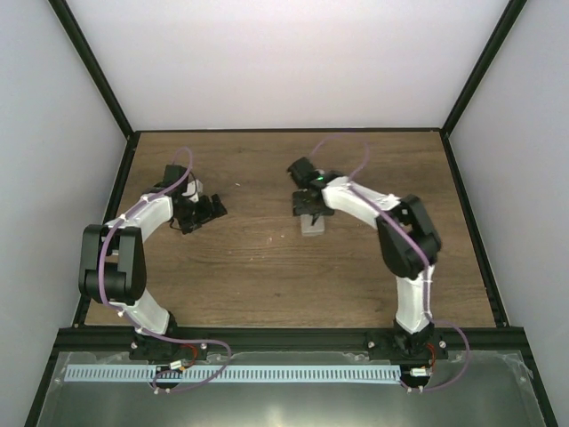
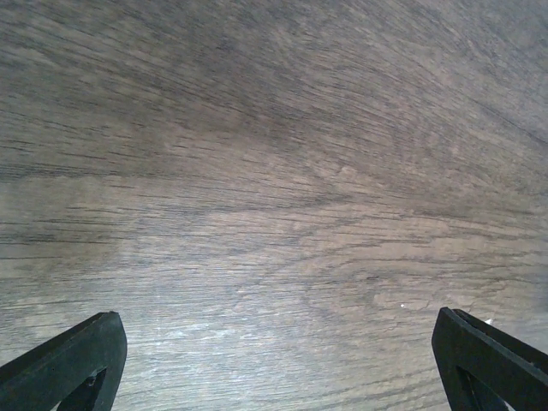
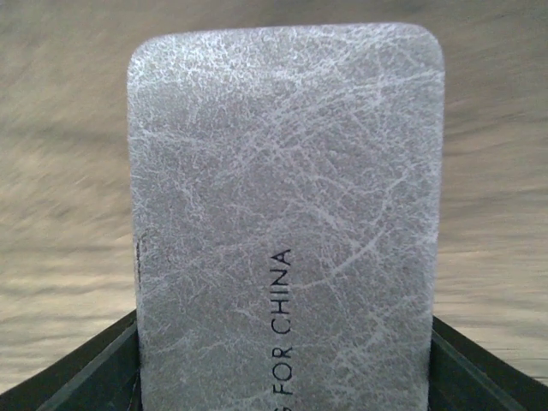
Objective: Organize the sunglasses
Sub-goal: Pick up the sunglasses case from the center of the board, then place the sunglasses case at the center of the board, then reset both arms
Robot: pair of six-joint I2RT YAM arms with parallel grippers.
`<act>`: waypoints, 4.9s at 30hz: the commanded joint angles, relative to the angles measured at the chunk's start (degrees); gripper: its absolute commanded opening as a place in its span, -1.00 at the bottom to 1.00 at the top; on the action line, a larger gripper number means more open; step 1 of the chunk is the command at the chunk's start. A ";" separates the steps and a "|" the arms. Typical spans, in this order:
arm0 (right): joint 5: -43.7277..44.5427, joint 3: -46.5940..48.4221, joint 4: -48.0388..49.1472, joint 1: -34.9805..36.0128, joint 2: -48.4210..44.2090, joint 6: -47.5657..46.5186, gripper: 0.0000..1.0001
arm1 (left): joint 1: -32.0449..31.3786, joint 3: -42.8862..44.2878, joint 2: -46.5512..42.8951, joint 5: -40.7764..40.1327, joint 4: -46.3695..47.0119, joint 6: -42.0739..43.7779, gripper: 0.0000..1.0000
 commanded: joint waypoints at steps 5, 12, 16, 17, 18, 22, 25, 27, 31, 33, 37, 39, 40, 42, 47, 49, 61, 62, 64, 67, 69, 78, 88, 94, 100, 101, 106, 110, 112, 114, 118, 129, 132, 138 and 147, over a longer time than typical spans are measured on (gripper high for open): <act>-1.49 -9.08 8.39 -16.06 -13.35 -14.44 0.40 | -0.02 -0.11 0.58 1.75 1.35 0.73 1.00; -7.07 -13.68 12.36 -24.44 -14.66 -22.38 0.42 | -0.01 -0.11 0.35 0.53 1.31 1.10 1.00; -8.56 -15.25 11.38 -24.94 -14.98 -21.21 0.42 | -0.01 0.73 0.73 0.17 0.65 1.29 1.00; -9.04 -16.50 11.45 -24.92 -16.34 -20.65 0.42 | 0.01 0.92 0.77 -0.16 0.39 1.32 1.00; -9.34 -17.98 11.79 -24.91 -17.52 -20.04 0.42 | -0.03 0.99 0.69 -0.37 0.27 1.32 1.00; -9.78 -25.36 11.94 -24.97 -22.30 -18.01 0.42 | -0.05 0.24 0.74 -0.36 0.72 1.07 1.00; -11.02 -30.19 11.44 -24.91 -26.13 -16.82 0.42 | -0.06 -0.60 0.64 0.11 1.56 0.81 1.00; -12.38 -33.71 11.72 -24.94 -29.05 -16.18 0.42 | -0.01 -0.96 0.65 0.49 1.97 0.71 1.00; -14.41 -38.85 12.51 -24.91 -33.13 -15.31 0.43 | -0.06 -1.29 0.32 0.71 2.44 0.32 1.00; -15.27 -40.23 13.40 -24.92 -34.06 -14.82 0.49 | -0.05 -1.37 0.08 0.63 2.53 0.10 1.00; -14.85 -41.41 14.21 -24.92 -35.11 -14.05 0.73 | -0.10 -1.62 -0.59 0.16 2.32 0.00 1.00; -13.64 -41.35 14.59 -24.95 -36.31 -14.07 0.87 | -0.09 -1.89 -1.19 -0.27 2.35 0.05 1.00; -12.91 -40.97 14.63 -24.93 -36.81 -14.13 0.91 | -0.11 -2.13 -1.55 -0.48 2.56 0.09 1.00; -10.95 -39.80 14.70 -24.91 -38.28 -14.67 0.98 | -0.10 -2.86 -2.41 -1.19 3.25 0.13 1.00; -5.45 -40.04 21.77 -25.19 -45.19 -19.34 1.00 | -0.05 -3.77 -5.40 -2.04 4.36 -0.16 1.00; -4.51 -42.72 28.31 -25.41 -48.22 -22.62 1.00 | -0.10 -4.16 -7.18 -3.88 4.90 -0.17 1.00; -5.76 -61.96 71.51 -30.76 -44.75 -29.13 1.00 | -0.10 -10.60 -18.60 -23.79 14.32 1.01 1.00; -5.87 -62.62 74.49 -31.42 -42.96 -28.82 1.00 | -0.10 -10.53 -18.99 -24.55 14.62 1.36 1.00; -5.98 -62.83 79.62 -32.52 -38.70 -28.35 1.00 | -0.10 -10.58 -19.34 -24.21 16.11 1.54 1.00; -6.00 -62.42 85.11 -33.54 -33.67 -29.27 1.00 | -0.10 -10.69 -18.85 -23.14 17.93 0.67 1.00; -6.18 -62.04 87.99 -33.59 -31.22 -29.78 1.00 | -0.05 -10.05 -17.58 -23.31 18.31 0.66 1.00; -7.44 -62.09 94.50 -34.57 -26.30 -29.43 1.00 | -0.10 -10.75 -16.46 -28.68 25.96 2.06 1.00; -7.90 -68.69 103.90 -34.57 -28.74 -29.74 1.00 | -0.14 -24.76 -18.45 -33.56 56.36 14.31 1.00; -3.67 -74.55 116.23 -34.57 -26.87 -28.27 1.00 | 0.74 -31.02 -14.46 -36.23 68.75 19.53 1.00; -2.09 -73.42 113.05 -34.57 -27.41 -27.17 1.00 | 1.87 -34.27 -7.15 -28.37 82.56 24.59 1.00; -2.14 -73.31 112.68 -34.57 -27.31 -27.20 1.00 | 2.69 -34.19 -5.81 -26.71 83.91 24.22 1.00; -1.98 -74.02 113.91 -34.59 -27.58 -27.23 1.00 | 3.43 -38.39 -6.84 -27.82 90.20 23.07 1.00; -1.73 -73.27 112.87 -34.57 -27.30 -27.19 1.00 | 2.98 -41.21 -5.52 -30.61 95.68 22.37 1.00; -1.71 -73.14 112.74 -34.56 -27.26 -27.20 1.00 | 2.97 -41.36 -5.68 -30.74 96.17 22.34 1.00; -1.71 -73.08 112.63 -34.53 -27.25 -27.20 1.00 | 2.93 -41.40 -5.41 -30.77 96.77 22.33 1.00; -1.70 -73.08 112.50 -34.57 -27.24 -27.20 1.00 | 2.98 -41.53 -5.29 -30.75 96.83 22.33 1.00; -1.70 -72.94 112.47 -34.48 -27.15 -27.28 1.00 | 2.98 -41.53 -5.43 -30.74 96.64 22.33 1.00; -1.70 -72.99 112.56 -34.51 -27.15 -27.28 1.00 | 2.98 -41.45 -5.43 -30.73 96.65 22.33 1.00; -1.70 -72.91 112.45 -34.49 -27.15 -27.28 1.00 | 3.12 -41.36 -5.43 -30.33 96.48 22.24 1.00; -1.70 -72.90 112.42 -34.48 -27.12 -27.29 1.00 | 3.15 -41.36 -5.43 -30.34 96.47 22.24 1.00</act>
